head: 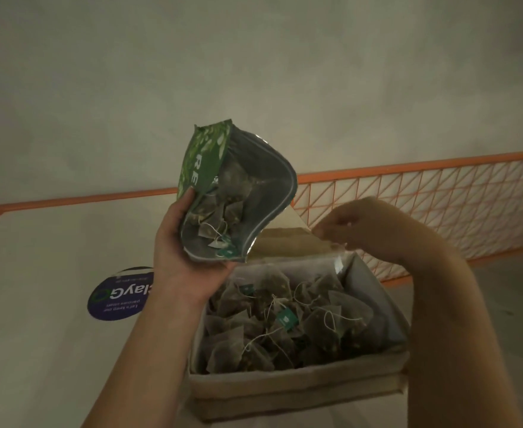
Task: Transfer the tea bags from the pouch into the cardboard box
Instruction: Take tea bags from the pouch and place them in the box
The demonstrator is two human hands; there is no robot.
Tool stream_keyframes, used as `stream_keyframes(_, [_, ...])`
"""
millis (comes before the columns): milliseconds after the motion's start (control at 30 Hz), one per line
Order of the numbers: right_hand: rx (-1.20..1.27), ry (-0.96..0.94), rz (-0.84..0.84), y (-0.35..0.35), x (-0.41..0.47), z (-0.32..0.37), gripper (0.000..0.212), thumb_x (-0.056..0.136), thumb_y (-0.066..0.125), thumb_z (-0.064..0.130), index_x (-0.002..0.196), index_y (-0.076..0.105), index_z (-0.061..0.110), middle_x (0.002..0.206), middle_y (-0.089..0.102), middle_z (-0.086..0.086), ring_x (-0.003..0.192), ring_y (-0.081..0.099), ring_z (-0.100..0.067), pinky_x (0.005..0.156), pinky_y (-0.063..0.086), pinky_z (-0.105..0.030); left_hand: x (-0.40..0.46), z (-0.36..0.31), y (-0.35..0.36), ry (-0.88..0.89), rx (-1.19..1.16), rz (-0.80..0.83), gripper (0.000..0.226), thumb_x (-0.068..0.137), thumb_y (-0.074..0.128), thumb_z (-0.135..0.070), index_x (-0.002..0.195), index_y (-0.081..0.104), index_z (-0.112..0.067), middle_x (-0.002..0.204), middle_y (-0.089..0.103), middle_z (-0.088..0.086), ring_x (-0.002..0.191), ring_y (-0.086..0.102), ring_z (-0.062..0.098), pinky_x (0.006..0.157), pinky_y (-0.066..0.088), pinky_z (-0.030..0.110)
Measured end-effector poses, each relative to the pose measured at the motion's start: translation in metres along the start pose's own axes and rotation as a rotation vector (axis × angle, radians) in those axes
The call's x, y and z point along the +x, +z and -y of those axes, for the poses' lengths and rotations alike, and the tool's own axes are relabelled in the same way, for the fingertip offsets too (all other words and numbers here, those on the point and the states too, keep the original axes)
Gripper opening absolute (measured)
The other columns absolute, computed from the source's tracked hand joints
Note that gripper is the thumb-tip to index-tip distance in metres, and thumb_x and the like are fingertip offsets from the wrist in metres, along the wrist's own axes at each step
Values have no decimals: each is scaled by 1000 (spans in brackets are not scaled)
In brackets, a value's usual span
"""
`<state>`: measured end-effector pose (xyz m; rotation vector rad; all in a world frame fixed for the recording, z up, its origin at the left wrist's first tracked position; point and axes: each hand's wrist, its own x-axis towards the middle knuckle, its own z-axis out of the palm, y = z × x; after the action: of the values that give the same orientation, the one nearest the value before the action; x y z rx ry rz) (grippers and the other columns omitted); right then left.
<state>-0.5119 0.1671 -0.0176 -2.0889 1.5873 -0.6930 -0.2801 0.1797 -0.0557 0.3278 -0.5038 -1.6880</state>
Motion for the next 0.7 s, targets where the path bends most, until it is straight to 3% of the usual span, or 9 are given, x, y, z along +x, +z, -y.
stream_keyframes(67, [126, -68, -127, -2, -3, 12, 8, 88, 66, 33, 87, 73, 29, 82, 70, 12, 77, 65, -3, 74, 52, -25, 0, 0, 0, -6, 6, -1, 41, 96, 51, -41, 101, 81, -14, 125, 71, 11, 100, 74, 32, 76, 63, 42])
stream_keyframes(200, [242, -232, -268, 0, -12, 41, 14, 86, 67, 39, 81, 71, 27, 77, 70, 4, 71, 64, -15, 66, 52, -28, 1, 0, 0, -3, 8, -15, 42, 97, 51, -42, 99, 81, -13, 118, 73, 12, 91, 75, 31, 67, 61, 37])
stream_keyframes(267, [281, -303, -292, 3, -17, 55, 12, 84, 71, 34, 81, 73, 23, 75, 70, 2, 70, 63, -18, 62, 50, -27, 2, -1, -1, 0, 19, -6, 41, 98, 49, -42, 113, 76, -15, 123, 71, 11, 97, 73, 30, 72, 61, 36])
stream_keyframes(333, [294, -353, -268, 8, -19, 67, 4, 82, 75, 29, 82, 75, 24, 72, 69, 7, 64, 61, -7, 55, 47, -18, 3, -1, -1, 6, 33, -1, 43, 100, 47, -42, 123, 70, -15, 123, 72, 11, 99, 73, 29, 74, 61, 36])
stream_keyframes(433, [116, -385, -239, 32, -15, 81, 7, 85, 72, 25, 90, 76, 29, 75, 65, 20, 67, 57, 7, 65, 43, -7, 2, -1, -2, 17, 39, 16, 44, 102, 43, -42, 108, 76, -13, 109, 76, 9, 91, 75, 25, 72, 61, 34])
stream_keyframes(500, [-217, -435, -316, 52, -12, 89, 15, 90, 61, 29, 95, 76, 31, 89, 66, 16, 84, 54, 1, 83, 42, -20, 2, -2, -4, 26, 75, 12, 46, 100, 43, -43, 107, 77, -13, 111, 75, 8, 94, 73, 24, 78, 60, 32])
stream_keyframes(567, [-471, -431, -343, 67, -13, 94, 24, 90, 51, 34, 98, 73, 31, 106, 62, 7, 101, 46, -14, 92, 31, -33, 2, -3, -4, 34, 106, -2, 47, 99, 44, -44, 115, 74, -12, 114, 73, 8, 97, 72, 23, 79, 60, 30])
stream_keyframes(633, [-524, -397, -262, 70, -16, 94, 30, 86, 49, 38, 103, 72, 29, 114, 54, 3, 107, 38, -20, 97, 26, -39, 2, -3, -5, 48, 111, 4, 47, 100, 44, -43, 122, 70, -10, 117, 72, 10, 99, 71, 24, 82, 60, 31])
stream_keyframes(700, [-521, -423, -198, 68, -19, 92, 33, 83, 52, 42, 105, 72, 28, 113, 49, 4, 105, 32, -19, 97, 25, -39, 3, -3, -6, 59, 92, 6, 47, 101, 43, -41, 114, 74, -9, 113, 73, 10, 96, 73, 25, 81, 61, 33])
